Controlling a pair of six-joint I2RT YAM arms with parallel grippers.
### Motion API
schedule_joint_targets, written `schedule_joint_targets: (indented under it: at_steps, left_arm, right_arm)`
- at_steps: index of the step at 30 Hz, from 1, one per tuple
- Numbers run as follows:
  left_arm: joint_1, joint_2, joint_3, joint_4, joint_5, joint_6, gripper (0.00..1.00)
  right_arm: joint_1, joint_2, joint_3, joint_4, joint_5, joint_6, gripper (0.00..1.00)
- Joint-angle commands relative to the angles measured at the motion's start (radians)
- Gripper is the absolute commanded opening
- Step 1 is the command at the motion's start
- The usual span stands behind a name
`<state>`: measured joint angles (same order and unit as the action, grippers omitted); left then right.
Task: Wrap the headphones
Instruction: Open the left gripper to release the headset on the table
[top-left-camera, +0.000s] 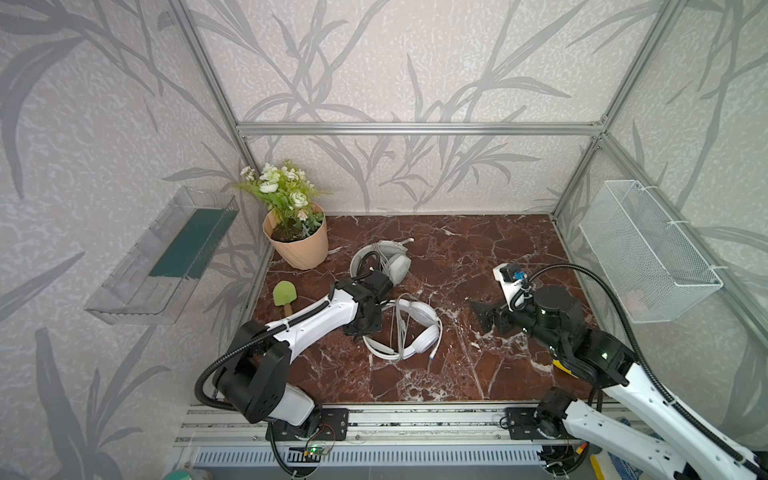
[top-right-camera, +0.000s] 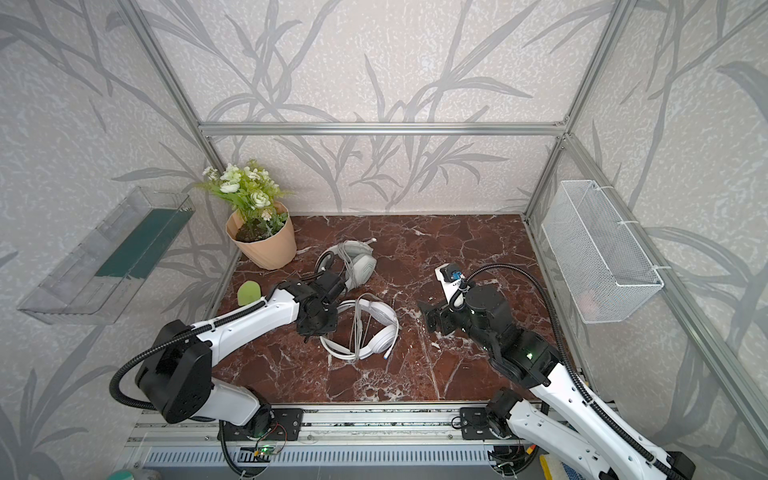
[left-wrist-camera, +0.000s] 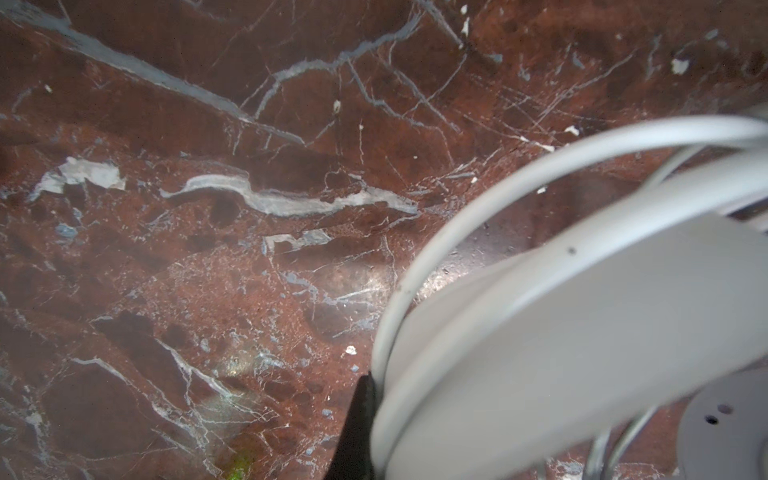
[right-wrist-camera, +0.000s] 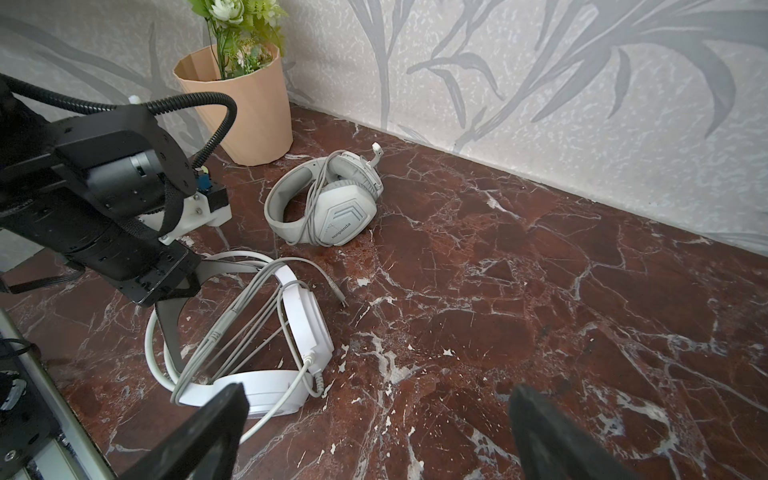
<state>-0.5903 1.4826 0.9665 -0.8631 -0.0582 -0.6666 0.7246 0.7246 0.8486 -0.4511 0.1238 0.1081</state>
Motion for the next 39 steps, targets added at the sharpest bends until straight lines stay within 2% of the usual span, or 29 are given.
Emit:
schedule_joint_targets:
  at_steps: [1,12,23,39]
  left_arm:
    - [-0.003,-0.011,0.000,0.048,0.002,-0.025,0.00]
    - [-0.005,0.009,-0.025,0.066,0.038,-0.026,0.00]
    - [-0.003,0.006,-0.018,0.050,0.037,-0.028,0.14]
    - [-0.004,-0.035,0.004,0.003,0.031,-0.018,0.22]
  right_arm:
    - [-0.004,-0.013,-0.011,0.026,-0.010,0.001,0.98]
    - [-0.004,-0.011,-0.014,0.031,-0.016,0.001,0.98]
    - [-0.004,-0.011,-0.019,0.032,-0.020,0.005,0.98]
    - [-0.004,-0.010,-0.014,0.030,-0.029,0.004,0.98]
